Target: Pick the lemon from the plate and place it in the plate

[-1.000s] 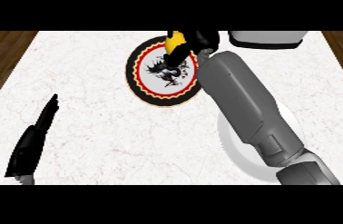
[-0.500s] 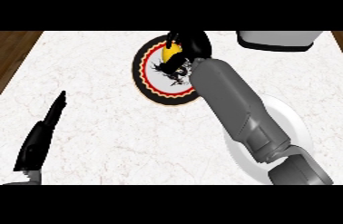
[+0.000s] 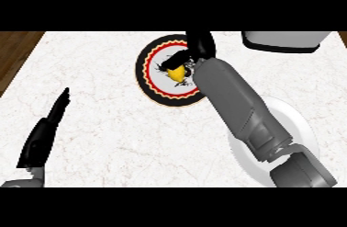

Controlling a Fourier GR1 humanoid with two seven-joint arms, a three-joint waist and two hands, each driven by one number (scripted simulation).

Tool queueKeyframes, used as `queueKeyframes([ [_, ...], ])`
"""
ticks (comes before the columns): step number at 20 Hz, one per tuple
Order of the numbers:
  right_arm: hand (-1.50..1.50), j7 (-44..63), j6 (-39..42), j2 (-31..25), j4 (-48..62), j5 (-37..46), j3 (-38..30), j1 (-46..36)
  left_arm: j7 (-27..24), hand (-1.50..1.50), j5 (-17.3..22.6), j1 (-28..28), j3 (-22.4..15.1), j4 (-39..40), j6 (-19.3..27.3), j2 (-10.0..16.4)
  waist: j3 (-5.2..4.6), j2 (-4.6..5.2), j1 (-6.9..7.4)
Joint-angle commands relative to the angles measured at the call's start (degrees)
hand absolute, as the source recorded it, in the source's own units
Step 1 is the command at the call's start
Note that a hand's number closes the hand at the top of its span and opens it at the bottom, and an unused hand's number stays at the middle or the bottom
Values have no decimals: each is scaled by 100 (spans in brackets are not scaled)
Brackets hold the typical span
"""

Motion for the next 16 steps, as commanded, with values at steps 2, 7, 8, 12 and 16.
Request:
queueKeyframes([
  [2,-150,-622,-926,3,-126,-568,-419,145,-19,0,3,43,36,-32,-74,71,5,-5,-44],
  [7,-150,-994,-1511,3,-229,-884,-889,447,-197,0,44,295,222,83,6,57,3,-73,-303],
  [8,-150,-1159,-1086,-347,-232,-1035,-1177,482,-300,0,144,571,288,-159,-63,112,6,-80,-314],
  [12,-150,-2041,-420,-696,-754,-1713,-1798,928,-189,0,179,254,436,156,-96,190,10,-66,-447],
  [16,-150,-2752,182,-949,-803,-1991,-2086,1347,-146,0,152,394,384,44,-106,93,6,-99,-446],
])
